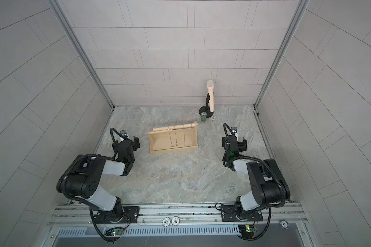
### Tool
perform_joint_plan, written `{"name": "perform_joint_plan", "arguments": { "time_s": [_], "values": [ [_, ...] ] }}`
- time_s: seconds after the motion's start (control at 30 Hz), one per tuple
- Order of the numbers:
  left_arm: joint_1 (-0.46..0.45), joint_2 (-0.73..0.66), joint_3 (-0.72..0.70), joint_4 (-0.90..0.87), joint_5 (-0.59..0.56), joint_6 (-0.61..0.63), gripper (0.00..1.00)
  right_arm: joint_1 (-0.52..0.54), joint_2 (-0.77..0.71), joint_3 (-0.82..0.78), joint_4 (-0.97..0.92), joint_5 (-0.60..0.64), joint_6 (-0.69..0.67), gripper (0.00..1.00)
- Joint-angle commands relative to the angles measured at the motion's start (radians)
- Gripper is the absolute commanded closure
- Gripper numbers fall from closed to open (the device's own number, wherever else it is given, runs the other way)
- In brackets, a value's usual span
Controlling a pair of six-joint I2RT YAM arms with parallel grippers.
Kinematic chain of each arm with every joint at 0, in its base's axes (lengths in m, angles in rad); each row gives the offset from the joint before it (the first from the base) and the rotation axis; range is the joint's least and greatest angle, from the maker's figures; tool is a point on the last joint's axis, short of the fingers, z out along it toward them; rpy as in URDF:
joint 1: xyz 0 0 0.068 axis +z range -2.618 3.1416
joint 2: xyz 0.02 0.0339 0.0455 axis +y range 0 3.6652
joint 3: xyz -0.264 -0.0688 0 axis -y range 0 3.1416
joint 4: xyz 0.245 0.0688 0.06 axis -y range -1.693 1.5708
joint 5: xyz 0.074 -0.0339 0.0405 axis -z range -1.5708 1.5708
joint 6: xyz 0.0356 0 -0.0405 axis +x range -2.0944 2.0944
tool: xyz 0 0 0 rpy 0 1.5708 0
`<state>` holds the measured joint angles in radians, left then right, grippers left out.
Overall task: Take the necklace off the jewelry display stand
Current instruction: Move the stand to the center of the board.
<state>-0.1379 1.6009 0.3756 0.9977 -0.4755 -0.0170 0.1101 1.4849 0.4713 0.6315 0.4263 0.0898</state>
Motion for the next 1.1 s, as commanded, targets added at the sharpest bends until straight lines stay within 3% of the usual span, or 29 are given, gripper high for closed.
{"name": "perform_joint_plan", "arguments": {
  "time_s": [0.0,1.07],
  "values": [
    [-0.006,0.010,-0.008,0.029,-0.012,0.015,0.00,-0.005,0.000,-0.002,0.012,-0.016,0.000,0.00],
    [-0.008,0.011,-0.009,0.032,-0.014,0.017,0.00,-0.010,0.002,-0.005,0.019,-0.043,-0.007,0.00]
  ]
}}
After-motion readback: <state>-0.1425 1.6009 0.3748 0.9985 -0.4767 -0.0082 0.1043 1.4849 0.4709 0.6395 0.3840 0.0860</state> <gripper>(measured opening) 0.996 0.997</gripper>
